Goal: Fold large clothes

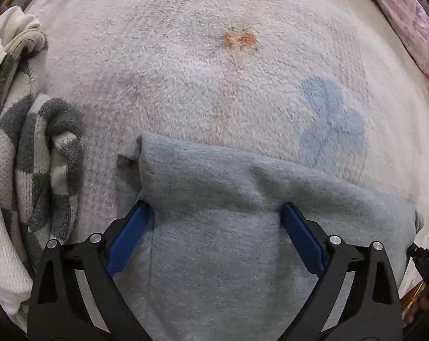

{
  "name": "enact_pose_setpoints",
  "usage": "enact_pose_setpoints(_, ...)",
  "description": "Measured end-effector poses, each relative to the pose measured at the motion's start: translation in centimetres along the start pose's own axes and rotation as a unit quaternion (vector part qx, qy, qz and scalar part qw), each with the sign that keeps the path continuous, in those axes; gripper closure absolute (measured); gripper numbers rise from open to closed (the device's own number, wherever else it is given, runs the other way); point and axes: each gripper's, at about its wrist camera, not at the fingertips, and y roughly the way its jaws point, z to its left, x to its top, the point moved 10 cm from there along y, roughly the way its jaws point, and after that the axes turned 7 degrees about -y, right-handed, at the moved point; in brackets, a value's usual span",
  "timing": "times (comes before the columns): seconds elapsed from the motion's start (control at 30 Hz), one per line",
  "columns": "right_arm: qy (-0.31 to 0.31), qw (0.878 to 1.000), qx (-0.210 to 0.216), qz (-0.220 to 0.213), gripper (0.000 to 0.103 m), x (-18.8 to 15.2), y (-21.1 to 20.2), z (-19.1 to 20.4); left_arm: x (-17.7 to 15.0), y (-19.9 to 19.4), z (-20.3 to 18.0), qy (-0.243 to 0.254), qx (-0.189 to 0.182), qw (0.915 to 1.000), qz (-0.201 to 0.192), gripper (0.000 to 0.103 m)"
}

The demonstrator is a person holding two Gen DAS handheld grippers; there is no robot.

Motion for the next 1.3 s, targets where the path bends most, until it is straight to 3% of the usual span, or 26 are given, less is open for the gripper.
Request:
enact_pose_setpoints(0.13, -0.057, 0.998, -0.017, -0.019, 0.099, 0.2, -3.4, 2.6, -0.8, -3.0, 1.1, -0.013, -0.013, 0.9996, -0.024, 0.008)
enact_pose_setpoints(0.23, -0.093, 0.995, 0.025, -0.034, 0.099, -0.9, -5.5, 7.9, -2.1, -4.7, 2.5, -0.014, -0.020, 0.9992, -0.031, 0.008)
enact_pose_setpoints(0.33, -0.127, 0.989, 0.075, -0.028, 0.099, -2.5, -5.2, 14.1, -3.8, -5.2, 4.2, -0.029, -0.023, 0.9988, -0.030, 0.008)
enact_pose_setpoints(0.47, -0.145, 0.986, 0.079, -0.023, 0.099, -4.3, -2.9, 19.6, -6.4, -4.0, 7.3, -0.066, -0.030, 0.9973, -0.008, 0.008)
enact_pose_setpoints(0.67, -0.122, 0.992, 0.023, -0.003, 0.103, -4.4, 3.3, 19.0, -9.5, -1.8, 9.8, -0.066, -0.055, 0.9957, 0.034, 0.008)
enact_pose_setpoints(0.77, -0.138, 0.990, -0.012, -0.011, 0.103, -4.5, 2.8, 19.7, -9.9, -1.0, 10.4, -0.062, -0.067, 0.9948, 0.044, 0.008)
enact_pose_setpoints(0.97, -0.073, 0.997, 0.013, 0.013, 0.103, -10.0, 1.3, 18.1, -10.3, -0.5, 10.9, -0.047, -0.079, 0.9941, 0.058, 0.008)
enact_pose_setpoints(1.07, -0.044, 0.998, 0.034, 0.029, 0.103, -13.2, 2.7, 17.2, -10.8, -0.1, 11.2, -0.046, -0.083, 0.9937, 0.060, 0.008)
enact_pose_setpoints(1.3, -0.050, 0.998, 0.036, 0.020, 0.103, -13.3, 3.1, 17.9, -13.7, 0.2, 12.1, -0.036, -0.092, 0.9926, 0.071, 0.008)
